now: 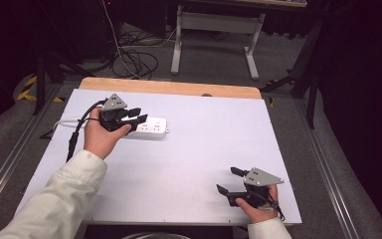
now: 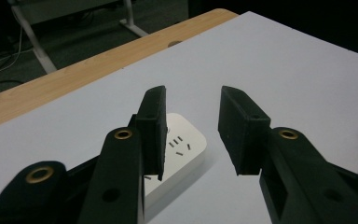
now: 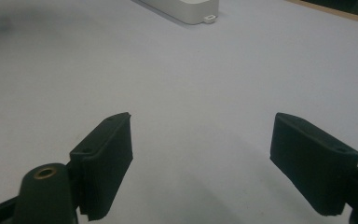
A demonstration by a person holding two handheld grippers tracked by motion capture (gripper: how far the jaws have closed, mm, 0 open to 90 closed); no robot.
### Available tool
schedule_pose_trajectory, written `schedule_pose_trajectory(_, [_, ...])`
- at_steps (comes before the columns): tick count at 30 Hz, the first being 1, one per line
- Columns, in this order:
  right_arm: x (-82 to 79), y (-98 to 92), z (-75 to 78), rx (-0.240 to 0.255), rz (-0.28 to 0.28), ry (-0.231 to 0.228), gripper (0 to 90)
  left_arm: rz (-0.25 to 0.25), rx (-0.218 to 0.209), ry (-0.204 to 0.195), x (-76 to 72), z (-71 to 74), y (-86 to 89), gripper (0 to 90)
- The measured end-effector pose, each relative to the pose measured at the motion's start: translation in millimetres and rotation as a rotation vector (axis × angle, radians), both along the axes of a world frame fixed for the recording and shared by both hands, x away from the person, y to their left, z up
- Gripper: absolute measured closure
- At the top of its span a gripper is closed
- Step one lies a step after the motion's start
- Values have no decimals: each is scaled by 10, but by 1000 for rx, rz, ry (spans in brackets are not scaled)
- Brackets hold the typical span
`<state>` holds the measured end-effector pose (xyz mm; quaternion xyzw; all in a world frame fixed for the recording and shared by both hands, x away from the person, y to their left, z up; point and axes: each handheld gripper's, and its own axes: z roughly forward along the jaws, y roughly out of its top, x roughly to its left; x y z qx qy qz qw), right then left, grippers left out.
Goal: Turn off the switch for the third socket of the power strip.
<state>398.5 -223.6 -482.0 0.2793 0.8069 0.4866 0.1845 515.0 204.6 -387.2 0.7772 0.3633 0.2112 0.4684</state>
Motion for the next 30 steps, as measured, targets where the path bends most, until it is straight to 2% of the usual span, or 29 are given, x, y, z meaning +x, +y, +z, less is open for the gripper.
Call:
schedule_pose_trajectory(2, [-2,0,0,1,0,-1,212,9,-1,0,21,-15,-1,615])
schedule_pose_trajectory(5, [-2,-2,1,2,2,0,212,29,-4,21,98,-78,-2,591])
schedule_pose_trajectory(6, [-3,-2,2,2,2,-1,213,31,2,21,123,-96,3,613])
schedule_pose_trajectory(10, [-2,-2,0,2,4,-1,212,51,-29,43,230,-180,21,666])
schedule_pose_trajectory(11, [-2,-2,-1,3,5,0,213,49,-37,47,257,-201,32,692])
schedule_pose_trajectory(12, [-1,0,-3,2,8,2,212,47,-46,54,280,-219,41,755])
schedule_pose_trajectory(14, [-1,1,-5,2,10,3,213,61,-69,76,333,-266,41,818])
schedule_pose_trajectory(15, [-1,1,-6,2,12,4,212,84,-71,80,356,-284,34,813])
schedule_pose_trajectory(17, [1,2,-8,5,14,4,213,97,-71,81,366,-295,27,801])
schedule_pose_trajectory(18, [1,0,-8,4,16,4,213,112,-51,65,400,-327,28,833])
schedule_pose_trajectory(21, [2,-1,-9,2,16,3,212,118,-40,62,429,-356,41,872])
schedule_pose_trajectory(24, [5,-5,-15,4,20,4,212,119,-84,87,478,-417,31,896])
schedule_pose_trajectory(30, [10,-11,-27,7,24,10,213,139,-107,88,565,-516,-9,897])
